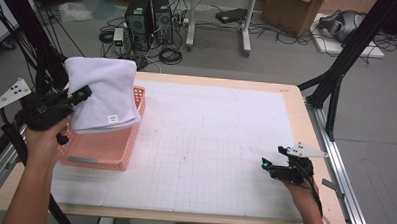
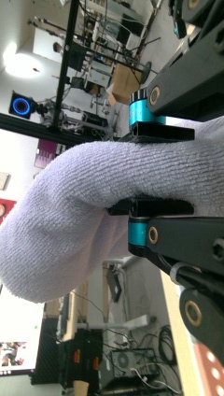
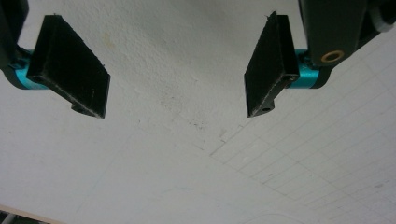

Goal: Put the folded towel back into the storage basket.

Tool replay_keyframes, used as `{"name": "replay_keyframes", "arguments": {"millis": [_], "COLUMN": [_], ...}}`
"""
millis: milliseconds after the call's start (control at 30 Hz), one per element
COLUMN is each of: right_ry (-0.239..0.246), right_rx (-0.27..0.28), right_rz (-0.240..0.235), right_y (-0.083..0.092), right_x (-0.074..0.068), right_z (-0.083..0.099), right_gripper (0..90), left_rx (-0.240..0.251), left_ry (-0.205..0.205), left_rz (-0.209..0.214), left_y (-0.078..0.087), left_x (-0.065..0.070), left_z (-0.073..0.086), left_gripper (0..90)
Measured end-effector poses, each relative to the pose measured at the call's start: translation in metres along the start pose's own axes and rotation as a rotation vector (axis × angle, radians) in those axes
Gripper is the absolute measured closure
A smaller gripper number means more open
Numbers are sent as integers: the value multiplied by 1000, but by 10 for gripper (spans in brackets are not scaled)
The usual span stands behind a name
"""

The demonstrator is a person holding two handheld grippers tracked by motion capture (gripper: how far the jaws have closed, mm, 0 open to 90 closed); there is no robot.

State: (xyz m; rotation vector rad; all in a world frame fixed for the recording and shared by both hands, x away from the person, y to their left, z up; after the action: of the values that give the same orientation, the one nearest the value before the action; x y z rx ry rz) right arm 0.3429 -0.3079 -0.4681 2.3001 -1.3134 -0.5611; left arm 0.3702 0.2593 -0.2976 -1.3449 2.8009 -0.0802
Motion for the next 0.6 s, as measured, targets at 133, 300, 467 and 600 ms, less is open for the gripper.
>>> {"name": "replay_keyframes", "arguments": {"millis": [133,300,467,600], "right_ry": [4,4,10,9], "right_rx": [-3,-7,-8,-11], "right_rz": [1,0,0,2], "right_y": [-1,-2,-2,-2], "right_x": [0,-2,-2,-2], "right_z": [0,1,1,1], "right_gripper": [218,218,218,218], "left_rx": [-13,-28,-25,-43], "left_ry": [15,45,54,46], "left_rz": [-15,-30,-42,-55], "left_y": [5,10,14,17], "left_x": [-10,-21,-25,-27], "left_z": [11,25,31,40], "left_gripper": [716,716,715,715]}}
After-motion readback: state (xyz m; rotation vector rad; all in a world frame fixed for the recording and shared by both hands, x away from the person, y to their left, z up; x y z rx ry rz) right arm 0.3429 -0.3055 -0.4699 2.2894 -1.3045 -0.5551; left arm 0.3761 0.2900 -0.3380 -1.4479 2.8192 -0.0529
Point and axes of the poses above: each handheld gripper's, and its own axes: y roughly backward along the jaws, z roughly out of its underside, x roughly to its right, the point moved 8 cm from there along -y, roughly forward along the jaws, and after that the axes turned 11 degrees about -y, right-handed, at the moved point
